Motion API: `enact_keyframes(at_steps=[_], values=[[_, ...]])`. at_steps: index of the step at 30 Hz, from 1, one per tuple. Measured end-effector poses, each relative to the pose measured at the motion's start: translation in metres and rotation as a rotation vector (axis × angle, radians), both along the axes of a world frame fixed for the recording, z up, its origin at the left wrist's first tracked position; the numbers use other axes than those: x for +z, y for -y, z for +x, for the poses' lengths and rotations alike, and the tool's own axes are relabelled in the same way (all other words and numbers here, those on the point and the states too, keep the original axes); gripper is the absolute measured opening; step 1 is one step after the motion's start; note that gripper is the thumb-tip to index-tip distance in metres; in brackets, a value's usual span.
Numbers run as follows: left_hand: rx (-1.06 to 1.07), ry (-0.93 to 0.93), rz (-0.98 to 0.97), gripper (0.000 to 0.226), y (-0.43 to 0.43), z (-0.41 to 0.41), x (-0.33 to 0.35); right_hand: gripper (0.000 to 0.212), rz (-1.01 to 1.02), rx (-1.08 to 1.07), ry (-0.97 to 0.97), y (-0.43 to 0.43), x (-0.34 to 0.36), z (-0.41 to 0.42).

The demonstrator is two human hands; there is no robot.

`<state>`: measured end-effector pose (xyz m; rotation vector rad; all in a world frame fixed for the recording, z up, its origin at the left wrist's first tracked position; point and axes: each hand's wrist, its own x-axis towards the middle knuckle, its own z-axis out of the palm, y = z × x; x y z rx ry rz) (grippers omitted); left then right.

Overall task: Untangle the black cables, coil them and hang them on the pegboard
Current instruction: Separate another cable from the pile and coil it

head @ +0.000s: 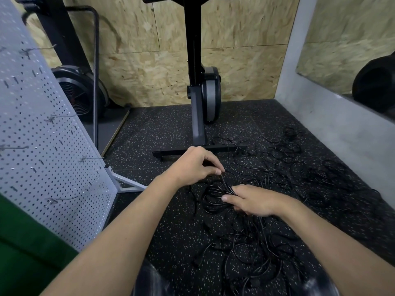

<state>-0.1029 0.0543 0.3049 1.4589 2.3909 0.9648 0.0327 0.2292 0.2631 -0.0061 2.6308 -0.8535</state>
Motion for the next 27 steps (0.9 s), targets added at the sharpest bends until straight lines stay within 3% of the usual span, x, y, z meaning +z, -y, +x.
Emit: enact_keyframes(at_steps=[6,13,17,21,27], values=[[-0.020,0.122,0.056,0.007,-0.008,0.007,-0.002,0.038,-0.051,-0.013,0.182,-0.004,0.000,0.002],[0.091,0.305,0.082,0.013,0.006,-0.011,-0.026,0.022,0.155,0.105,-0.172,0.009,0.003,0.010],[0.125,0.576,0.148,0.027,0.012,-0.016,-0.033,0.010,0.040,0.047,-0.343,0.012,0.011,0.013],[0.130,0.885,0.213,0.008,0.013,-0.016,-0.035,0.030,-0.106,-0.072,-0.461,0.012,0.008,0.009],[0.145,0.984,0.100,0.029,0.001,-0.003,-0.044,0.053,-0.221,-0.227,-0.503,0.004,0.002,0.003]])
